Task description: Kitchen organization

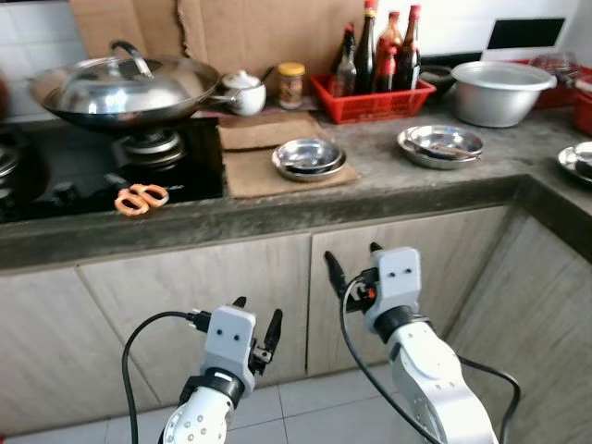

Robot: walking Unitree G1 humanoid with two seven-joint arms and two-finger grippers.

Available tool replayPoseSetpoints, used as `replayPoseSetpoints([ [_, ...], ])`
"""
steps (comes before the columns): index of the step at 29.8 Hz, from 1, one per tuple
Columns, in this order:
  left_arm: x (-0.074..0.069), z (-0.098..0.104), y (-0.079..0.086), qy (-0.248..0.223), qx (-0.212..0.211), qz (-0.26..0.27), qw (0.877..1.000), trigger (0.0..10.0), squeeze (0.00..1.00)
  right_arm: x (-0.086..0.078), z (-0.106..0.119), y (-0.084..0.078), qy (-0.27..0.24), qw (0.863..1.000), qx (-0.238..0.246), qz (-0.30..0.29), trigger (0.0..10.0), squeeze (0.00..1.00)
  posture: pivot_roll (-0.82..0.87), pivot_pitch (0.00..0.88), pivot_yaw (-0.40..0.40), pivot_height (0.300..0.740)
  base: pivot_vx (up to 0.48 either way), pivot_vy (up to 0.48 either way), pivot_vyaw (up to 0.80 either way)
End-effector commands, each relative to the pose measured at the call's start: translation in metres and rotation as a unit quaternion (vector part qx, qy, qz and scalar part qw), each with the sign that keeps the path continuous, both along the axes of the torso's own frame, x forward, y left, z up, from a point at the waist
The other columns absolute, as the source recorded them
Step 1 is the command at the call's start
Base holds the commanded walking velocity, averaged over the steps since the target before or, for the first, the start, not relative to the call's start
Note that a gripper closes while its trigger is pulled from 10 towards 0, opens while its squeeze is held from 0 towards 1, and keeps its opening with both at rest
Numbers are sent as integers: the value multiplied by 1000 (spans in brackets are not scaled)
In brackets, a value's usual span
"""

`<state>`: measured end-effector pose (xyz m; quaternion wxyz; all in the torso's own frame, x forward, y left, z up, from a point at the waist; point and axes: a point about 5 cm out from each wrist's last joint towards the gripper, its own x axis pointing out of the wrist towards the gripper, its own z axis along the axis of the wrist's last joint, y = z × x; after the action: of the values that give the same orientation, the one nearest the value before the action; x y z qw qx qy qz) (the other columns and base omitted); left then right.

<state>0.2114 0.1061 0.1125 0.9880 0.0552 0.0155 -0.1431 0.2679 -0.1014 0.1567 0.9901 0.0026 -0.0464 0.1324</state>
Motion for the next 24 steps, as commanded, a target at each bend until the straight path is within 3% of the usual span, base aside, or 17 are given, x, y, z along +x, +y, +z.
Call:
replayPoseSetpoints([
  [1,-1,1,-7,1,-8,-11,1000,10000,0,4,0,-9,-2,1000,-4,-15,10000,0,54,37,-12,740,394,0,0],
  [20,0,-1,-8,2,-9,-14,1000,10000,0,17,16,-10,-43,999,-23,0,10000,0,49,17,-13,740,287,0,0],
  [24,0,-1,-8,2,-9,-15,1000,10000,0,18,17,-6,-44,999,-23,10,10000,0,49,11,-17,740,312,0,800],
])
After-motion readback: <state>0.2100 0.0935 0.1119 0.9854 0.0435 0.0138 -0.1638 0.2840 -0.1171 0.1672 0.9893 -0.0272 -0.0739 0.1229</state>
